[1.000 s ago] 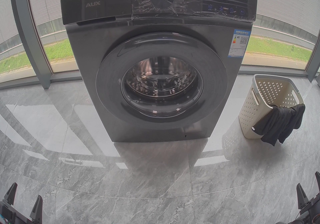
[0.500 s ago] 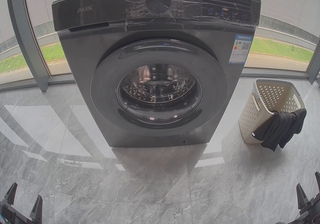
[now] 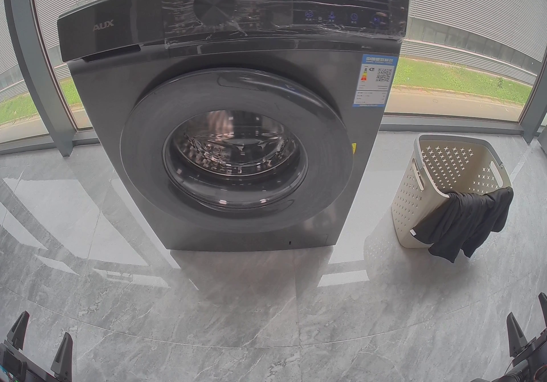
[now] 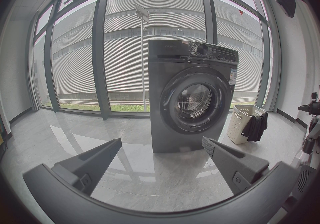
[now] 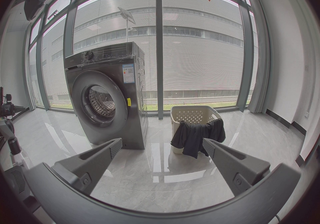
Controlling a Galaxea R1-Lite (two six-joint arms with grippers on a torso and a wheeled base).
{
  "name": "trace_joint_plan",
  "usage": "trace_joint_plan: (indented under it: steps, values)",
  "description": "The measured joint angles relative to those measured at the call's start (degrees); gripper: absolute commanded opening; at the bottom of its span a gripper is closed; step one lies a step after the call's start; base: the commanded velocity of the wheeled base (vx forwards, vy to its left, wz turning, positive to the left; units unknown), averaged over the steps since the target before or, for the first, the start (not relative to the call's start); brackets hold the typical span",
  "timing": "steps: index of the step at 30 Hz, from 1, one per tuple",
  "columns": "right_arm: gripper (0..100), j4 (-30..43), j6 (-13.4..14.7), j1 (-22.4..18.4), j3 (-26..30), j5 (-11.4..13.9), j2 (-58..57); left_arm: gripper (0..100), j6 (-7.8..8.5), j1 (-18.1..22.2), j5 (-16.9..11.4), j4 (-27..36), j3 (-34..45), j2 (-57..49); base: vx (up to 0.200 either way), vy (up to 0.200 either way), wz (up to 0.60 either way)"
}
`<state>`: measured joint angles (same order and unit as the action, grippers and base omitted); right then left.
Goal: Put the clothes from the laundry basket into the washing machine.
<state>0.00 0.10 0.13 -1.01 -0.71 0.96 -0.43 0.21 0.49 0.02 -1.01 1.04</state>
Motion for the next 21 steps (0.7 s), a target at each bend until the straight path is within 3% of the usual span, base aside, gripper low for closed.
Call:
trace_joint_plan:
  steps: [6,9,21]
  values:
    - [100,0.0,0.0,0.0,0.0,0.0,0.0,100,0.02,0.0,0.0,0.0,0.0,0.0,0.000,0.000,0.60]
    - [100,0.0,0.0,0.0,0.0,0.0,0.0,100,0.02,0.0,0.0,0.0,0.0,0.0,0.000,0.000,0.00]
    - [100,0.0,0.0,0.0,0.0,0.0,0.0,100,0.00,0.0,0.0,0.0,0.0,0.0,0.000,-0.200,0.00]
